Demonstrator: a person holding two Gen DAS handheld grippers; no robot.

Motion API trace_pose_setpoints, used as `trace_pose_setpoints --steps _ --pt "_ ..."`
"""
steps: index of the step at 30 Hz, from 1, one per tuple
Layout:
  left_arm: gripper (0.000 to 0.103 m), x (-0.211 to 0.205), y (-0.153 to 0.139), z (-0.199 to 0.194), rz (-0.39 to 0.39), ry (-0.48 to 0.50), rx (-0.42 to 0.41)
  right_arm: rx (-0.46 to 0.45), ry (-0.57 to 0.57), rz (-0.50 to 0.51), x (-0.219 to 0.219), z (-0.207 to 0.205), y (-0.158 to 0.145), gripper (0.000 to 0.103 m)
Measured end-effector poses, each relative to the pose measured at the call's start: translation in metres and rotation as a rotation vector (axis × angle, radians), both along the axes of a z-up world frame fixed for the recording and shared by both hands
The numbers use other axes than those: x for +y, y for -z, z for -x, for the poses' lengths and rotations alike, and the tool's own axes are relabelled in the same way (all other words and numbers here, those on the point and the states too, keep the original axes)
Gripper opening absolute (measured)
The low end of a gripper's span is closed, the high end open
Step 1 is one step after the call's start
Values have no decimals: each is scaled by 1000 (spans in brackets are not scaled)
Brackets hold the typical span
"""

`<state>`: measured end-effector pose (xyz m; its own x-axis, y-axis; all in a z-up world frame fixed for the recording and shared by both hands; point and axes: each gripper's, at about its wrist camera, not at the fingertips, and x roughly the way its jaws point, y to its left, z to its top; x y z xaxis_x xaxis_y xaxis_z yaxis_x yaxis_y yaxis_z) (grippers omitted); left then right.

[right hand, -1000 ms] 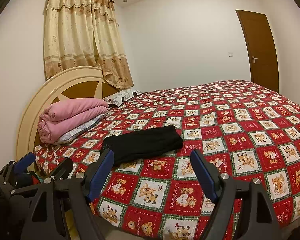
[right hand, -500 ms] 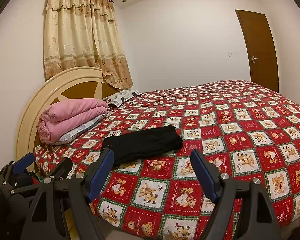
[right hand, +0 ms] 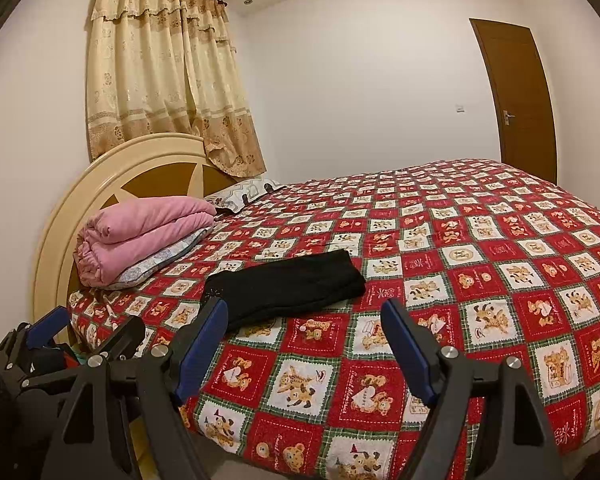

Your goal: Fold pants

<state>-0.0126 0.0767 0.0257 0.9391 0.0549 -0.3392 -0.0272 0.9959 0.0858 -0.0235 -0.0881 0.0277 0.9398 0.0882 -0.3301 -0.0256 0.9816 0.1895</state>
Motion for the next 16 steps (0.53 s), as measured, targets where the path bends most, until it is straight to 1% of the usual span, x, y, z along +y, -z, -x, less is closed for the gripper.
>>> trace_pose_setpoints --steps 8,12,16 --pt "103 1 3 1 4 -1 9 1 1 -2 0 0 0 80" --pt "103 1 6 1 7 24 17 6 4 -2 1 -1 2 80" --pt "103 -5 6 0 -27 26 15 4 8 -3 1 -1 3 80"
